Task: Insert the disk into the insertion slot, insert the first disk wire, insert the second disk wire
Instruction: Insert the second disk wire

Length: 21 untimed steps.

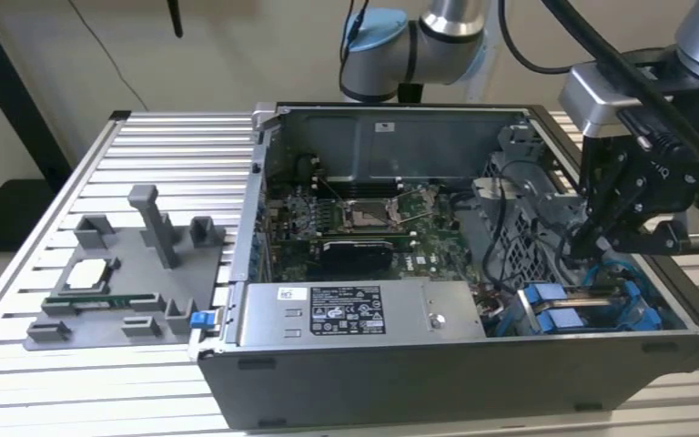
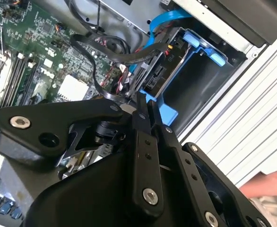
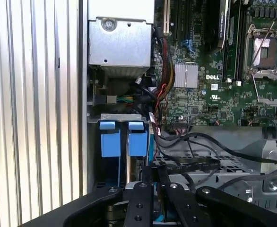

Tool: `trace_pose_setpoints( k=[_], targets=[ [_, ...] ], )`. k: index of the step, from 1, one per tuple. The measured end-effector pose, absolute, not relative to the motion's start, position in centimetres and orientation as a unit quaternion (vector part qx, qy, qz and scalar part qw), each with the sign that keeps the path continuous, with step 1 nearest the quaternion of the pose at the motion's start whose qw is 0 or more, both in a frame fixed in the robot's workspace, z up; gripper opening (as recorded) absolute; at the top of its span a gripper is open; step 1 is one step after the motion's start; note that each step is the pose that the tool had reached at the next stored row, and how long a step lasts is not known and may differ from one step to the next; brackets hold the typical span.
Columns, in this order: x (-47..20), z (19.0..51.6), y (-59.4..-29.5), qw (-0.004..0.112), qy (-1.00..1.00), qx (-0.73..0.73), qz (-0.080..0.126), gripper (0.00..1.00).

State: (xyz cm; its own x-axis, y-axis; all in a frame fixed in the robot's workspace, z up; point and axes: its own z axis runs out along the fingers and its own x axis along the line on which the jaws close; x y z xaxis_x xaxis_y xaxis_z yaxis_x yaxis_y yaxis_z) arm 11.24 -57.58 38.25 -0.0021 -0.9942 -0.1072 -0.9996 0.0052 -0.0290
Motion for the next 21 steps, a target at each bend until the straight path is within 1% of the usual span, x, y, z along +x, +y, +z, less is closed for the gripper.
trace_pose_setpoints(
  k=[4, 13, 21],
  targets=[
    [11.2, 37.9, -57.7, 0.049, 0.709, -0.703, 0.027, 0.0],
    [11.2, 36.7, -57.9, 0.056, 0.725, -0.687, 0.02, 0.0],
    [11.8, 36.1, -58.0, 0.056, 0.733, -0.677, 0.019, 0.0]
  ],
)
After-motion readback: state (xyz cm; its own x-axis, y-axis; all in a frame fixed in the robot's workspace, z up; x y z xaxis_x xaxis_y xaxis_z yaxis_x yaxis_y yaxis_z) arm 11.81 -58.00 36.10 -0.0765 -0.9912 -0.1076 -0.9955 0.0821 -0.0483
